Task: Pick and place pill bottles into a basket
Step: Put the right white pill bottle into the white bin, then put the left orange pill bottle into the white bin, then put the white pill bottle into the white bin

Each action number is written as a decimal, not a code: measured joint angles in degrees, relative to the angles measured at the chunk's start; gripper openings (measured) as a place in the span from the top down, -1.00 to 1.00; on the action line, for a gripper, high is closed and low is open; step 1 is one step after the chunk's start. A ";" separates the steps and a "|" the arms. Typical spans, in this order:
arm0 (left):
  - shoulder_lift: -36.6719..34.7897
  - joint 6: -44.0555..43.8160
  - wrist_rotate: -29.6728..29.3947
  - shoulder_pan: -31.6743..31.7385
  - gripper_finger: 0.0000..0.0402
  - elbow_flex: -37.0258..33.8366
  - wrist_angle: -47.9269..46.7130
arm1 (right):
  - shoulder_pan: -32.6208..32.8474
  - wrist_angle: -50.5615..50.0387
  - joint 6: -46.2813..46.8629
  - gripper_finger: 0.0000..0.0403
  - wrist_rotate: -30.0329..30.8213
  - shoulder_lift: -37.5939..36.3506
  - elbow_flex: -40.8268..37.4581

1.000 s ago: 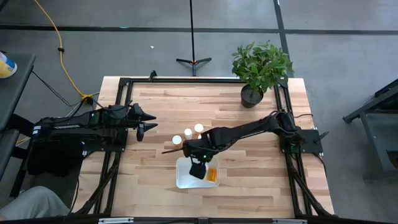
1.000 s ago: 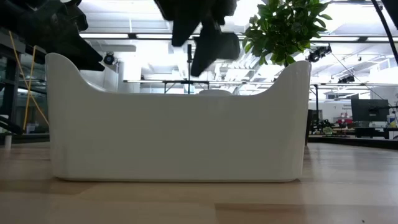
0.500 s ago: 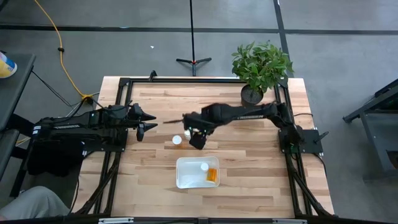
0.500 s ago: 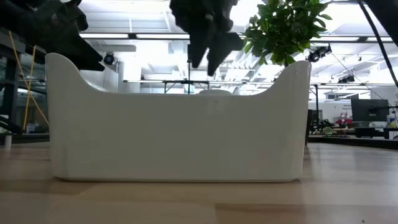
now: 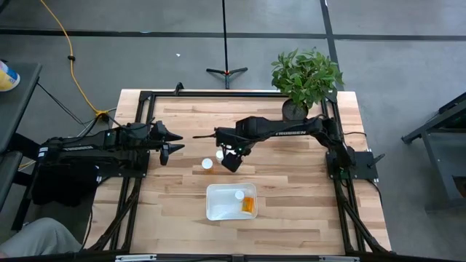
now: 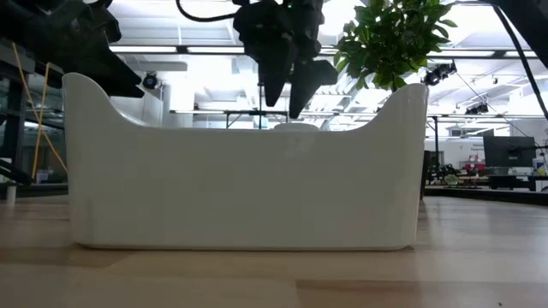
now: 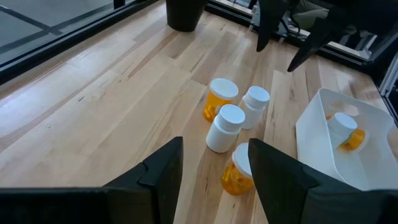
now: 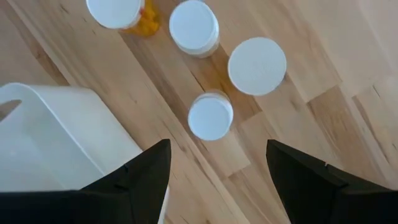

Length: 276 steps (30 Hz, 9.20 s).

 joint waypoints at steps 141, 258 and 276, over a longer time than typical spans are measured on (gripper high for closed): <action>-0.01 -1.33 0.50 0.00 -0.08 0.00 -2.67 | 12.76 10.94 1.83 0.18 -12.78 10.44 4.47; 0.01 -1.33 0.48 0.00 -0.08 0.00 -4.02 | 0.06 16.22 -17.23 -0.55 -9.18 22.47 18.79; 0.01 -0.24 0.44 0.00 -0.08 0.00 -4.00 | -0.07 17.10 -18.44 -0.55 -11.63 22.45 19.74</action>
